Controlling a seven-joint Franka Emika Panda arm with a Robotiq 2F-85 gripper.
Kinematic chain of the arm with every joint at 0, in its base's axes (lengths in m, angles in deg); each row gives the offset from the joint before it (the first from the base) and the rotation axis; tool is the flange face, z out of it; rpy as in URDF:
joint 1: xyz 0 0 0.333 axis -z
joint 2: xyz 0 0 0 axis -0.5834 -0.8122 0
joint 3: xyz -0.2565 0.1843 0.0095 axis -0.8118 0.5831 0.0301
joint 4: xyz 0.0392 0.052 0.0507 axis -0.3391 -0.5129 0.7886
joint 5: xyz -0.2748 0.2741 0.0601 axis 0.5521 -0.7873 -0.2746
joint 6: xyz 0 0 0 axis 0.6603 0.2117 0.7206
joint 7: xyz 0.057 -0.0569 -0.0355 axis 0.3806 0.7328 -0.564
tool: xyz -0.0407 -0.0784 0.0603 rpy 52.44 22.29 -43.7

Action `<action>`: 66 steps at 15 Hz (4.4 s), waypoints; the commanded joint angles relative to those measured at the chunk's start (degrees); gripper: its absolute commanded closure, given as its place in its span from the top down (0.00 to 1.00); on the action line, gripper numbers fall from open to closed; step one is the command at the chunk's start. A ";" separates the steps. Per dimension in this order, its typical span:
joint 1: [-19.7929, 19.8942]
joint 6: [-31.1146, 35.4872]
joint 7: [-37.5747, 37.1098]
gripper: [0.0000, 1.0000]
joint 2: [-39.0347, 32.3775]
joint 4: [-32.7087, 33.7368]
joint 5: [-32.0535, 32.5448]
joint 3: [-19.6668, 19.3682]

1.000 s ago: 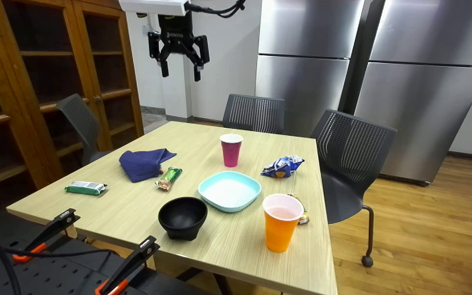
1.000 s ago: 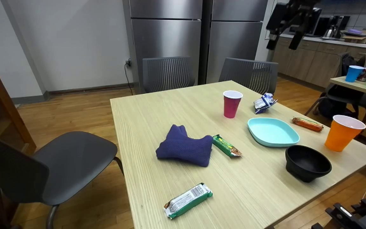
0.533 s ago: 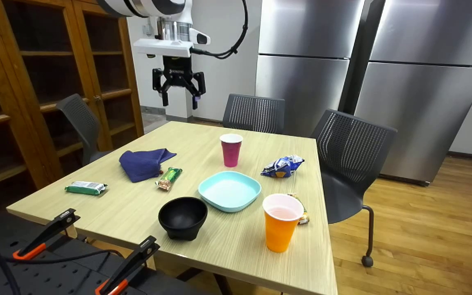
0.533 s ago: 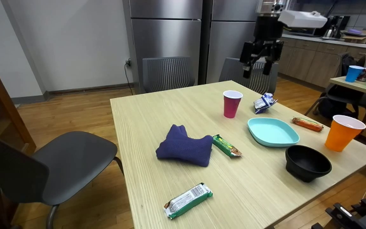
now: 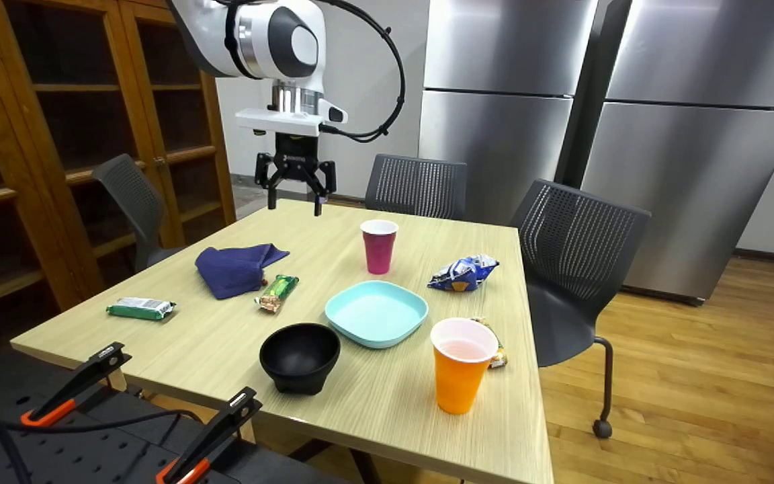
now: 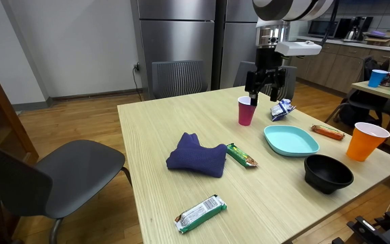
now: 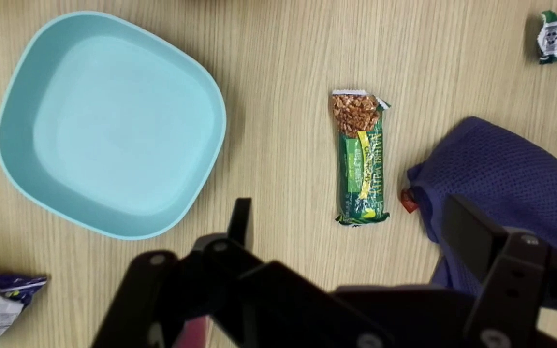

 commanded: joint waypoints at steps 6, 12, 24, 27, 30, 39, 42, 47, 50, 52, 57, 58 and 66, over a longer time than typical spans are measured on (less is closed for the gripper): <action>-2.39 -8.52 -2.24 1.00 -11.14 9.45 4.64 0.64; -4.65 -7.54 -2.97 1.00 -15.89 10.52 6.94 0.95; -7.59 -0.15 -8.54 1.00 -23.51 15.21 8.54 -0.16; -6.49 -0.25 -7.12 1.00 -22.93 13.96 7.88 0.74; -6.62 -0.25 -7.28 1.00 -23.35 14.58 7.94 0.59; -6.35 3.04 -6.91 1.00 -29.09 18.28 7.66 0.79; -6.49 4.37 -6.76 1.00 -30.84 19.46 7.87 0.67; -7.12 7.23 -6.58 1.00 -29.42 17.47 8.47 0.65; -7.23 8.72 -6.71 1.00 -28.34 15.96 8.40 0.70; -7.07 8.64 -6.75 1.00 -28.00 15.66 8.14 0.72; -6.96 8.02 -6.75 1.00 -26.84 14.62 8.08 0.69; -7.06 8.12 -6.91 1.00 -26.64 14.40 8.20 0.53; -7.29 6.90 -7.73 0.50 -27.50 15.38 8.18 -0.11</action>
